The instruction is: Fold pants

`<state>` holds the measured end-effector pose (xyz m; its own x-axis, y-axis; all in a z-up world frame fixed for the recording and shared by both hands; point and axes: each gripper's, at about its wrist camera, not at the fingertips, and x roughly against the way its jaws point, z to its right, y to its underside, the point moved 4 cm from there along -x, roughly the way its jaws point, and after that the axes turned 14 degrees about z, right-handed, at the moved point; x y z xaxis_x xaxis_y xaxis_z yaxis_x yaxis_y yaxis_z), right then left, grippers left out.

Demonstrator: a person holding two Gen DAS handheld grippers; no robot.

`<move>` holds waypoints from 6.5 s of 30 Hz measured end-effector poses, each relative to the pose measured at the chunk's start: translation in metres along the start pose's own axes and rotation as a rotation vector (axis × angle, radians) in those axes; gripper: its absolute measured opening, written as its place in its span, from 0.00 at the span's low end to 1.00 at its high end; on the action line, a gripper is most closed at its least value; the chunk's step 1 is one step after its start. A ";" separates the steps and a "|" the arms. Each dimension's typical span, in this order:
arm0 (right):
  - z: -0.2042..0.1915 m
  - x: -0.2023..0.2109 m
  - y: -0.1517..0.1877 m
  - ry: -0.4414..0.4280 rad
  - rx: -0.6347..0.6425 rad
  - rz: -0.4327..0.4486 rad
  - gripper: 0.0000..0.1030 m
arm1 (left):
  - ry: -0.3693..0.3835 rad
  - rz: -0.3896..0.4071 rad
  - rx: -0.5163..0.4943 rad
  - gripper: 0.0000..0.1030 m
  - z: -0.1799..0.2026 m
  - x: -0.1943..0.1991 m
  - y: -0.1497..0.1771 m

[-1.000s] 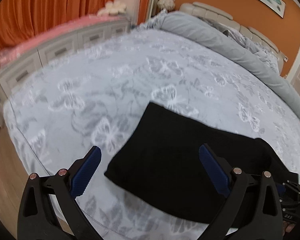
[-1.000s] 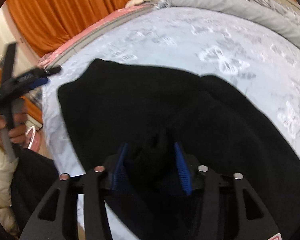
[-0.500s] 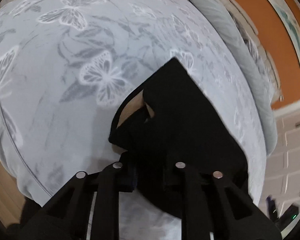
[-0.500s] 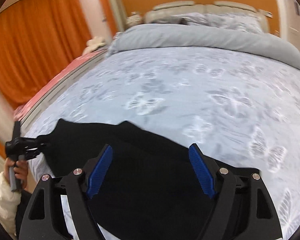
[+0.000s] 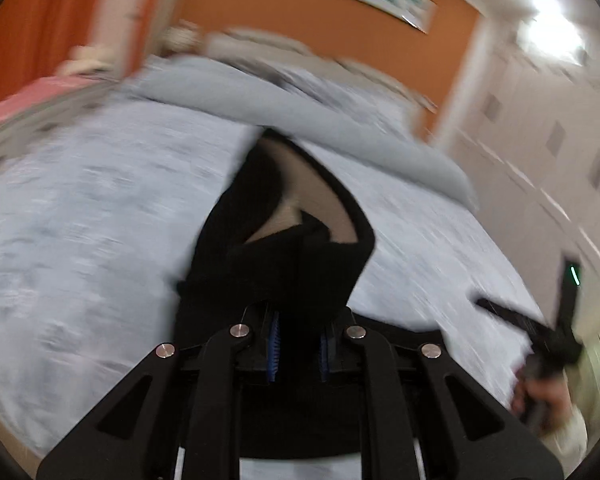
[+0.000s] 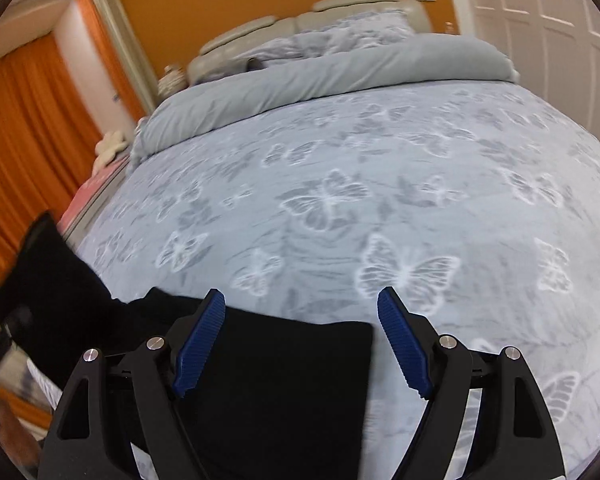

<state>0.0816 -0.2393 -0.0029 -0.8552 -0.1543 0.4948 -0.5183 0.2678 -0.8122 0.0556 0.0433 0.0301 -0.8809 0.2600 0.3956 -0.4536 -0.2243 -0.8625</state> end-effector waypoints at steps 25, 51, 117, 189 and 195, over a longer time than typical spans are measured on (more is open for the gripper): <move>-0.059 -0.018 0.055 -0.250 0.078 -0.275 0.79 | 0.089 -0.025 -0.451 0.95 0.109 0.000 0.111; 0.007 -0.045 0.078 -0.098 0.082 -0.410 0.11 | -0.088 -0.040 -0.159 0.95 -0.019 -0.003 0.048; -0.014 -0.010 0.109 -0.388 -0.156 -0.506 0.56 | -0.248 -0.088 -0.063 0.95 -0.064 -0.025 0.038; -0.028 -0.032 0.063 -0.058 0.186 -0.260 0.19 | -0.261 -0.184 -0.282 0.83 -0.035 -0.043 0.057; -0.039 -0.001 0.058 -0.064 0.200 -0.167 0.23 | -0.266 -0.183 -0.276 0.83 -0.034 -0.044 0.057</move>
<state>0.0521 -0.1863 -0.0384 -0.7529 -0.2426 0.6118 -0.6380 0.0409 -0.7690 0.0731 0.0514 -0.0475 -0.8096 0.0123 0.5868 -0.5846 0.0727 -0.8081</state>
